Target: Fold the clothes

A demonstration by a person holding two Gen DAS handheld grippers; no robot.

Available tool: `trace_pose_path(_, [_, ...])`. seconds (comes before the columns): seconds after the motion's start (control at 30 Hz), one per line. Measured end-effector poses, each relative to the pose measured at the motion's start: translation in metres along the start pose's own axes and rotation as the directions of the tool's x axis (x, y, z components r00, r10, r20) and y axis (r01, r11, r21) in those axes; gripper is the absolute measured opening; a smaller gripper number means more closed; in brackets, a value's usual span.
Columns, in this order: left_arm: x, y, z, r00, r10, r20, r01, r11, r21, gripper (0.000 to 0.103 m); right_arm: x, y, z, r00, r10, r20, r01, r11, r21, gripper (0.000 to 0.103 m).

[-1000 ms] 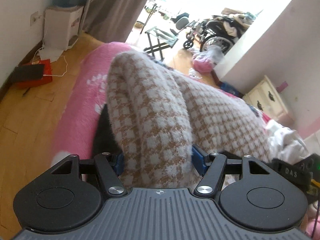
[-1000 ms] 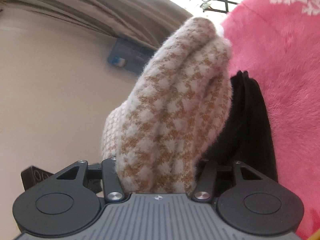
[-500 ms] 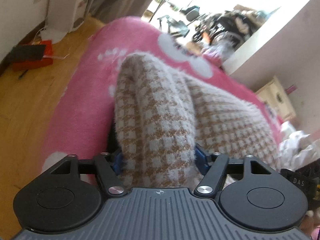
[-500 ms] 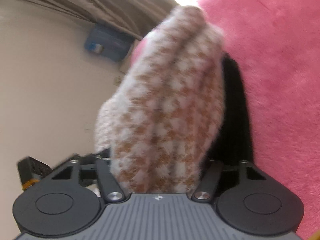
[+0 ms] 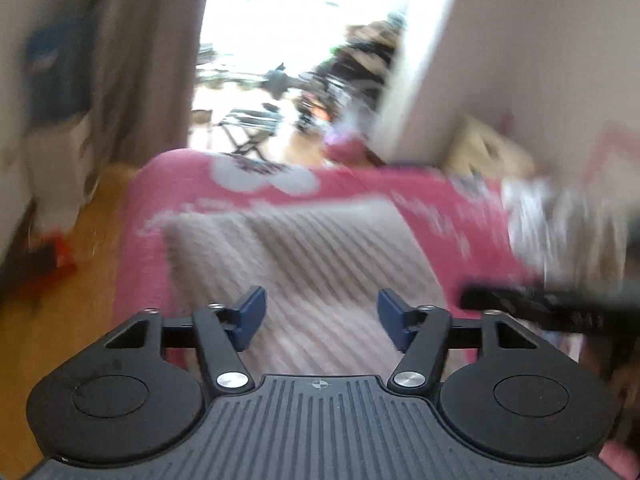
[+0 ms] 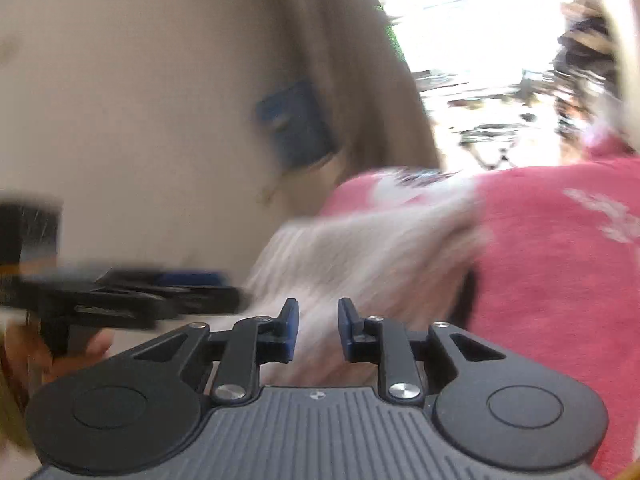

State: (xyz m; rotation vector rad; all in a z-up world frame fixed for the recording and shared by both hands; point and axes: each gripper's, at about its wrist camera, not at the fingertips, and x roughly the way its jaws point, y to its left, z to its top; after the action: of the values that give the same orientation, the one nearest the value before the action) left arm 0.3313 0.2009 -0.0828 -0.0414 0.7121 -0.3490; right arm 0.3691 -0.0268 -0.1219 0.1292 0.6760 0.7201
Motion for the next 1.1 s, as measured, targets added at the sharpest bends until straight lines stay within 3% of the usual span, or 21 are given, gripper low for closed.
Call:
trace_pose_path(0.07, [0.013, -0.020, -0.024, 0.998, 0.058, -0.036, -0.054, 0.992, 0.118, 0.058, 0.024, 0.013, -0.027, 0.993, -0.096, -0.075, 0.085, 0.987, -0.135, 0.022])
trace_pose_path(0.17, [0.018, -0.037, -0.047, 0.992, 0.121, 0.018, -0.122, 0.967, 0.223, 0.061, 0.025, 0.020, -0.035, 0.989, -0.135, -0.063, 0.123, 0.979, -0.161, 0.022])
trace_pose_path(0.23, [0.015, -0.035, -0.044, 0.993, 0.119, 0.016, -0.120, 0.973, 0.197, 0.061, 0.030, 0.022, -0.028, 0.986, -0.152, -0.072, 0.137, 0.974, -0.183, 0.022])
trace_pose_path(0.3, [0.010, -0.030, -0.038, 0.994, 0.108, 0.008, -0.108, 0.981, 0.161, 0.061, 0.024, 0.024, -0.015, 0.989, -0.139, -0.050, 0.128, 0.976, -0.176, 0.021])
trace_pose_path(0.4, [0.001, -0.035, -0.047, 0.993, 0.121, 0.009, -0.119, 0.965, 0.232, 0.061, 0.003, 0.022, -0.002, 0.996, -0.039, 0.074, 0.047, 0.993, -0.109, 0.020])
trace_pose_path(0.43, [-0.001, -0.037, -0.049, 0.993, 0.121, 0.008, -0.119, 0.959, 0.257, 0.061, 0.005, 0.021, 0.000, 0.998, -0.024, 0.066, 0.030, 0.995, -0.098, 0.020])
trace_pose_path(0.5, [-0.005, -0.038, -0.052, 0.993, 0.116, 0.007, -0.113, 0.951, 0.287, 0.061, 0.031, 0.014, -0.004, 0.997, -0.025, -0.070, 0.020, 0.997, -0.073, 0.019])
trace_pose_path(0.53, [-0.008, -0.034, -0.048, 0.994, 0.105, 0.001, -0.101, 0.958, 0.267, 0.060, 0.042, 0.010, -0.011, 0.993, -0.029, -0.113, 0.022, 0.998, -0.062, 0.017])
trace_pose_path(0.6, [-0.015, -0.026, -0.039, 0.996, 0.090, 0.008, -0.090, 0.972, 0.215, 0.058, 0.047, 0.003, -0.027, 0.997, -0.024, -0.078, 0.022, 0.999, -0.031, 0.016])
trace_pose_path(0.7, [-0.023, -0.013, -0.016, 0.996, 0.049, 0.078, -0.057, 0.992, 0.109, 0.058, 0.046, 0.001, -0.029, 0.998, -0.022, -0.057, 0.023, 0.999, 0.026, 0.016])
trace_pose_path(0.8, [0.004, -0.006, 0.005, 0.997, 0.044, 0.068, -0.047, 0.998, 0.043, 0.058, 0.045, 0.001, -0.033, 0.999, -0.019, -0.038, 0.022, 0.997, 0.078, 0.016])
trace_pose_path(0.9, [0.047, 0.007, 0.010, 0.992, 0.124, 0.012, -0.124, 0.992, -0.022, 0.058, 0.032, 0.002, -0.035, 0.999, -0.014, -0.032, 0.017, 0.995, 0.095, 0.015])
trace_pose_path(0.93, [0.062, 0.012, 0.008, 0.984, 0.178, -0.022, -0.179, 0.983, -0.037, 0.056, 0.031, 0.003, -0.035, 0.999, -0.013, -0.032, 0.016, 0.995, 0.095, 0.015])
trace_pose_path(1.1, [0.067, 0.026, -0.002, 0.978, 0.208, -0.029, -0.210, 0.974, -0.090, 0.053, 0.035, 0.001, -0.033, 0.999, -0.001, -0.033, 0.003, 0.996, 0.084, 0.014])
